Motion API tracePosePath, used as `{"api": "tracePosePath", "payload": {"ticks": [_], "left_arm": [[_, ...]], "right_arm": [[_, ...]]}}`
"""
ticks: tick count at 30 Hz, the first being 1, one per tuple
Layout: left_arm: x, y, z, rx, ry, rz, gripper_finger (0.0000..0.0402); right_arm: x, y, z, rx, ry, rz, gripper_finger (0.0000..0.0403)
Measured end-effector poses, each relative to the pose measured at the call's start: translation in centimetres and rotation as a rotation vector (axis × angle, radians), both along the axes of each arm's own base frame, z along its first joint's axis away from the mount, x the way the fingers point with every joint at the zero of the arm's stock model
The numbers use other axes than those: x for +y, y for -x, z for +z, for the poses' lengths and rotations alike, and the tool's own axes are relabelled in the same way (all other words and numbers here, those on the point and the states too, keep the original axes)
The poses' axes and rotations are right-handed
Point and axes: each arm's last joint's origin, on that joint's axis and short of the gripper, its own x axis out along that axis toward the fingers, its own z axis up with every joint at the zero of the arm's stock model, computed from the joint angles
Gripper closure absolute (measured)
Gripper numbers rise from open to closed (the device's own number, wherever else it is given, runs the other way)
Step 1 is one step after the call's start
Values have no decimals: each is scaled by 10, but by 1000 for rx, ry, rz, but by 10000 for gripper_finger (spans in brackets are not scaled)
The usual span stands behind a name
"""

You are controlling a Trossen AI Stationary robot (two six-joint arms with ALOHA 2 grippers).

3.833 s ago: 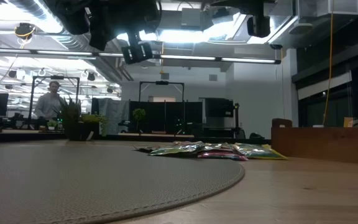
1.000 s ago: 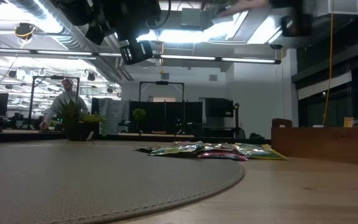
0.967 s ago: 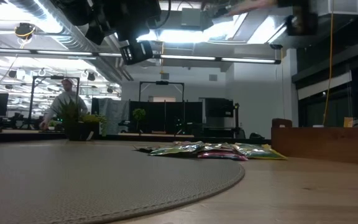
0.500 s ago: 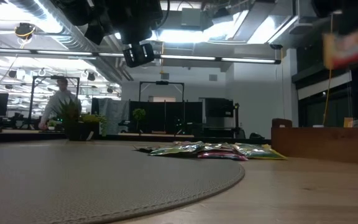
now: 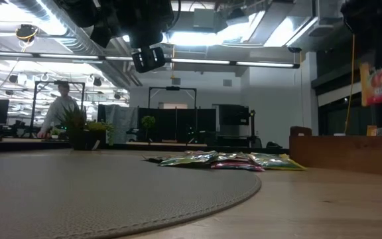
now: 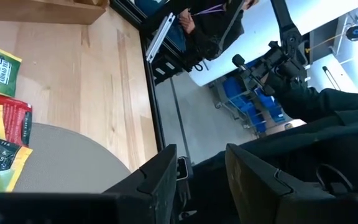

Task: Pick & Place Tea
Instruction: Put the orange tea bag into the middle of the wooden organizer

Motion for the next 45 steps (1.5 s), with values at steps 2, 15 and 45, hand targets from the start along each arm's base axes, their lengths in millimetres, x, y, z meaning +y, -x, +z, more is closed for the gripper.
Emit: {"api": "tracePosePath", "payload": {"ticks": [2, 15, 45], "left_arm": [[0, 0, 0, 0, -3, 6, 268], [1, 0, 0, -4, -16, 23, 271], [1, 0, 0, -20, -36, 20, 268]], "right_arm": [[0, 0, -6, 8, 4, -1, 399], [-2, 2, -35, 38, 71, -33, 399], [-1, 1, -35, 35, 29, -67, 347]]}}
